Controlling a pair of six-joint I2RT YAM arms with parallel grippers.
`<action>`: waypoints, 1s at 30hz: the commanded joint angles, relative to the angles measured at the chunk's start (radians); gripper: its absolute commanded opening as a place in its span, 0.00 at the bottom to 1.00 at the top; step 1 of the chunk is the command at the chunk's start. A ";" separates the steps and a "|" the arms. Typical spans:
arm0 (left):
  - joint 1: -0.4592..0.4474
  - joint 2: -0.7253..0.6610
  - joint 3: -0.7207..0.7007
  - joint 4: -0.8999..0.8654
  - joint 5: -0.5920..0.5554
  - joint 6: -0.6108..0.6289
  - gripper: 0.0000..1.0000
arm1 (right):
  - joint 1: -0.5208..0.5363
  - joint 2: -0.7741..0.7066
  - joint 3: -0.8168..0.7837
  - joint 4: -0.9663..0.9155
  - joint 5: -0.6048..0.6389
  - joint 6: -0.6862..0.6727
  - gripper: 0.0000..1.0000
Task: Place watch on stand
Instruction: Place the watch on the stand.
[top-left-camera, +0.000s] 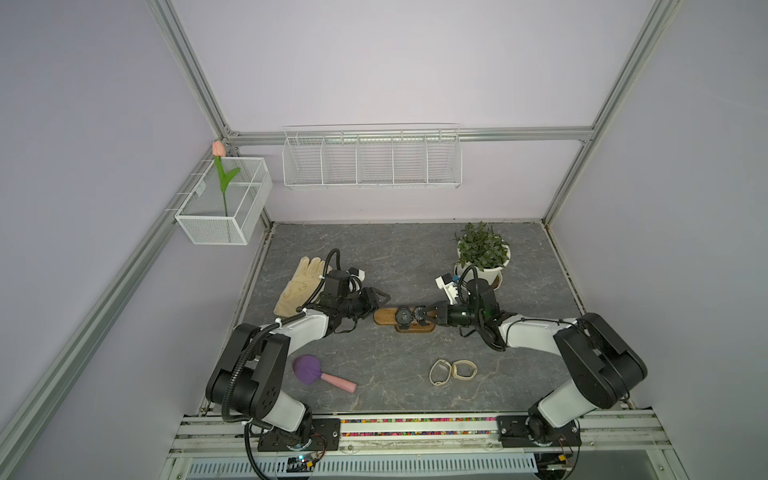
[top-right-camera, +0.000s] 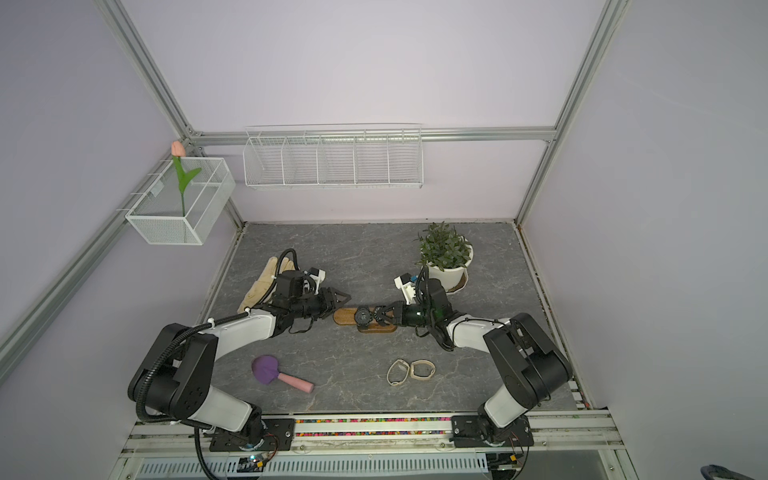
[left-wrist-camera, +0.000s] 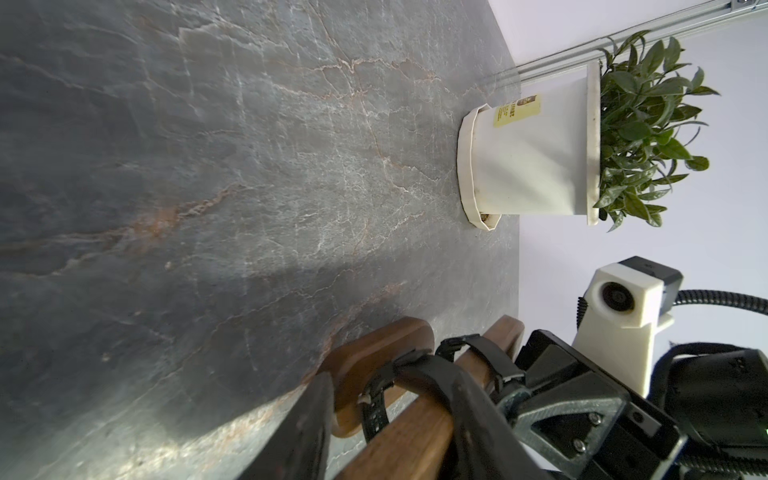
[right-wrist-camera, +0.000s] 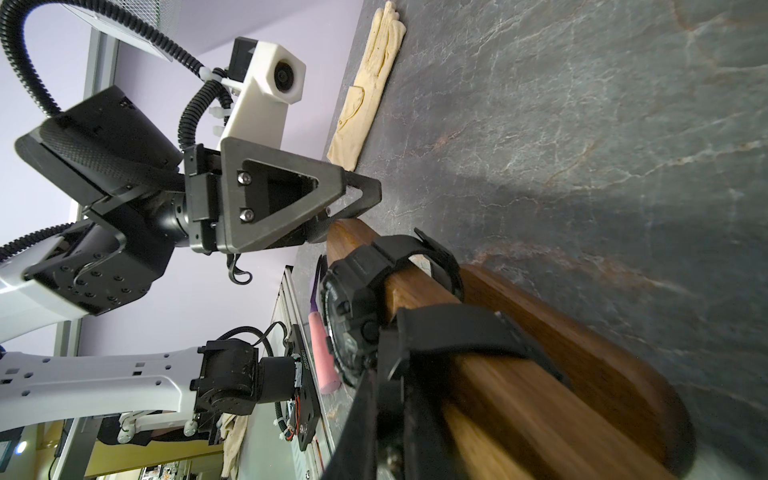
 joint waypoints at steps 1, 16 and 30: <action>-0.007 0.008 0.031 0.011 0.010 -0.007 0.49 | 0.008 0.018 0.010 0.013 0.012 0.014 0.12; -0.007 0.004 0.030 0.011 0.008 -0.007 0.49 | 0.011 -0.018 -0.001 -0.025 0.040 0.008 0.45; -0.007 -0.031 0.039 -0.038 -0.008 0.020 0.49 | 0.008 -0.237 -0.052 -0.285 0.163 -0.103 0.51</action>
